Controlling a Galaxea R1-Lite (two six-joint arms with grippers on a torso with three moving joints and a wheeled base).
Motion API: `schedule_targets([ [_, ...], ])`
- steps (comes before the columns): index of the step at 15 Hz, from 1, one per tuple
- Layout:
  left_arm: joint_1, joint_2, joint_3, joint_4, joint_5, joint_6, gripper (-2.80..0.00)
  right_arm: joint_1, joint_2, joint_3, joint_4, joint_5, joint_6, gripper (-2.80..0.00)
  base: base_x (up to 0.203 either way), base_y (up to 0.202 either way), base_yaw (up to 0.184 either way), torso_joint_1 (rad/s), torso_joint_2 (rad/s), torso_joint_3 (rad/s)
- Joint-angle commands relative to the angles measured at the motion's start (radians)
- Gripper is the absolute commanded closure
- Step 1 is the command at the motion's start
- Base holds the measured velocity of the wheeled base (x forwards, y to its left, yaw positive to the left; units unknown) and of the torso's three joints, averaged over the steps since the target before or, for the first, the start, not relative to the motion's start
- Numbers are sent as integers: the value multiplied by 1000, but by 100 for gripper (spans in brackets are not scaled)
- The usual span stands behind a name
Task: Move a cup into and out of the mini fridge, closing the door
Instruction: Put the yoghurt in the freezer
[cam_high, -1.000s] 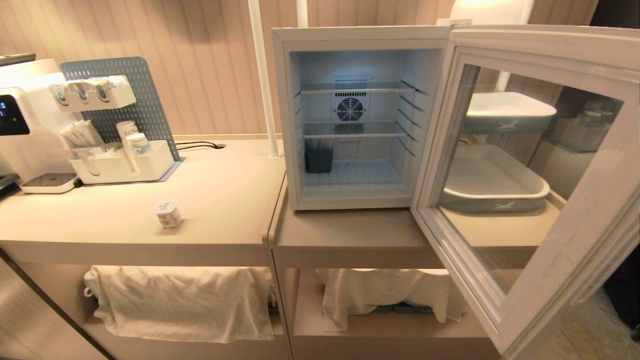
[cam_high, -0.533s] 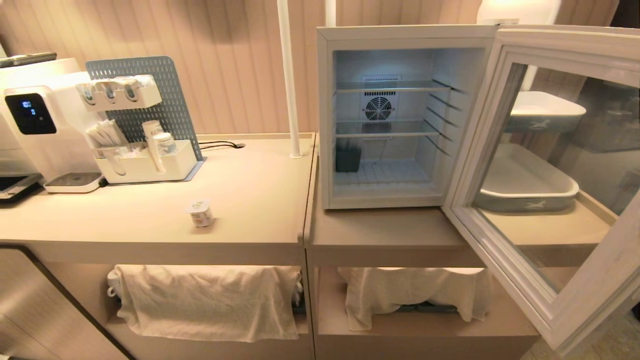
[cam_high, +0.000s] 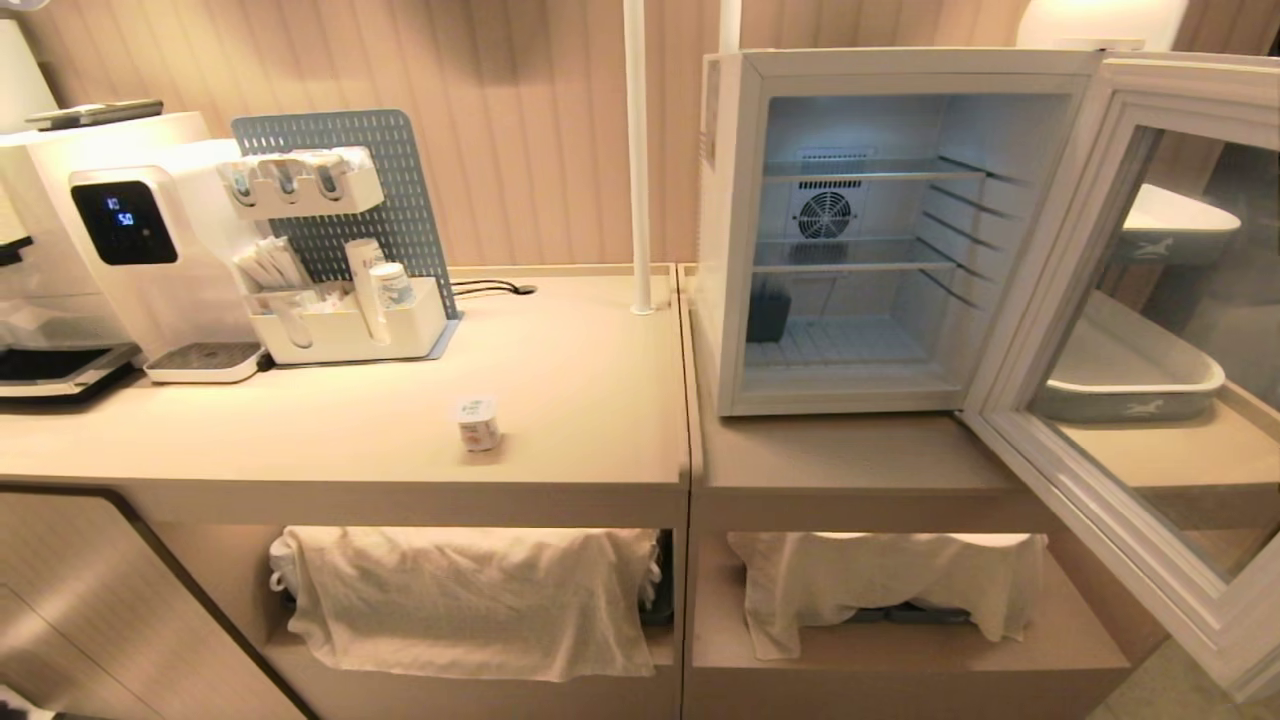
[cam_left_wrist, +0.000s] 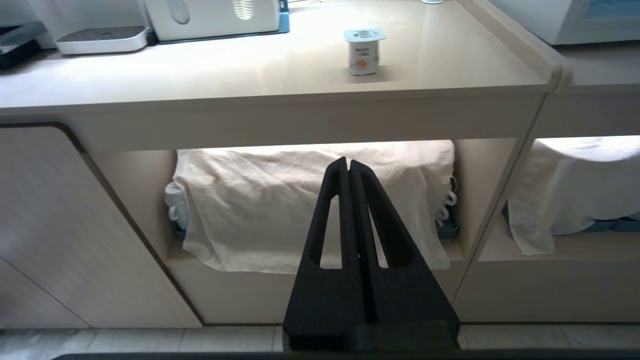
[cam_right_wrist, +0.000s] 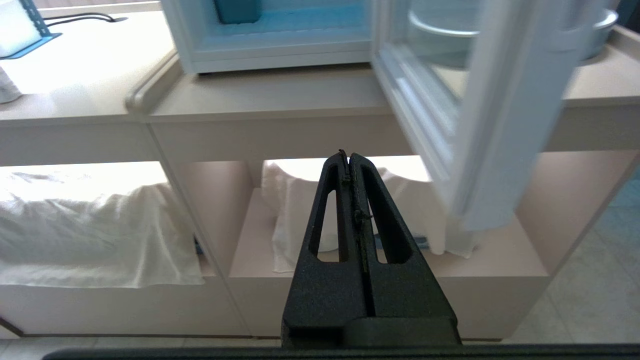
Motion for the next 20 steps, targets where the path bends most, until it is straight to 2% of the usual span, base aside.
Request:
schedule_targets([
  [1,0,0,1,-1,0,-2,0,0,1,0,0,0,0,0,0,195,0,5,0,2],
  [20,0,0,1,-1,1,-4,0,0,1,0,0,0,0,0,0,192,1,2,3,2],
])
